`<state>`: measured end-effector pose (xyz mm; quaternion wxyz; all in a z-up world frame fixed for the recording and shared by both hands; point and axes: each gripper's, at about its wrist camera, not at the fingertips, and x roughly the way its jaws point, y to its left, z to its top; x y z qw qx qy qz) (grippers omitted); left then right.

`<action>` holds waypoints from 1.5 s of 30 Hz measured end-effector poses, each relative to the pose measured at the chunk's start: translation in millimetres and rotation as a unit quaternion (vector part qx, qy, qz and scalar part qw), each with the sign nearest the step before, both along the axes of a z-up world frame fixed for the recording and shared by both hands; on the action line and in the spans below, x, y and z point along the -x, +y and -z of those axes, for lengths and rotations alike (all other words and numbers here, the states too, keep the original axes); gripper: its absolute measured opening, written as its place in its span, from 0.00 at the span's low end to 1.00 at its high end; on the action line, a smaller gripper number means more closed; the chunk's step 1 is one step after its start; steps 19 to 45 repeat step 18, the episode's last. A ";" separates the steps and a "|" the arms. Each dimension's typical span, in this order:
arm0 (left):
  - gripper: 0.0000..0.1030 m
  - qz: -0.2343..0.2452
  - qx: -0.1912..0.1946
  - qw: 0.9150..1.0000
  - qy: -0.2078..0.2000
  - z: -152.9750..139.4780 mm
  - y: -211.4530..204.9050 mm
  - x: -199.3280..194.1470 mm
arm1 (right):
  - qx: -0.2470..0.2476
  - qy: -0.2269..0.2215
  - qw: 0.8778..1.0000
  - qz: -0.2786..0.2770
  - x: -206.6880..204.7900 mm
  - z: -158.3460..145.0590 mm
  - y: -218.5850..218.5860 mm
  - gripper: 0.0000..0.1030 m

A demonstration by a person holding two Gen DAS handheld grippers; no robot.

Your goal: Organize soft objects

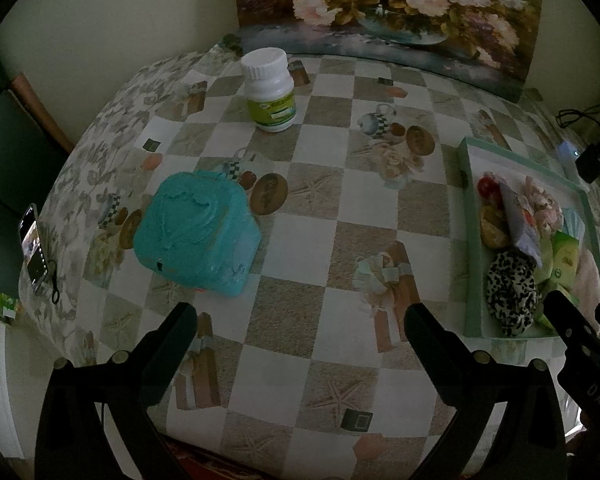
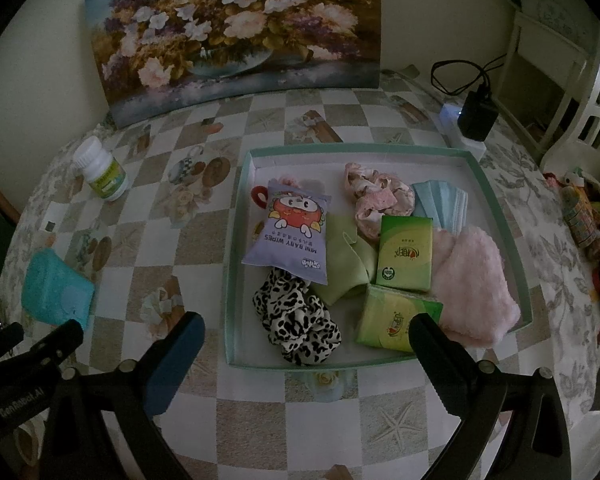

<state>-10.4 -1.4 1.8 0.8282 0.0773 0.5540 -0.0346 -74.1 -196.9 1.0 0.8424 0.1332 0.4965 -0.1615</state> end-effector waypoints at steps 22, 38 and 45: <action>1.00 0.001 -0.001 1.000 -0.003 0.3 -0.1 1.1 | 0.000 0.000 1.000 0.000 0.0 0.3 -0.5 1.00; 1.00 0.001 -0.001 1.000 -0.003 0.3 -0.1 1.1 | 0.000 0.000 1.000 0.000 0.0 0.3 -0.5 1.00; 1.00 0.001 -0.001 1.000 -0.003 0.3 -0.1 1.1 | 0.000 0.000 1.000 0.000 0.0 0.3 -0.5 1.00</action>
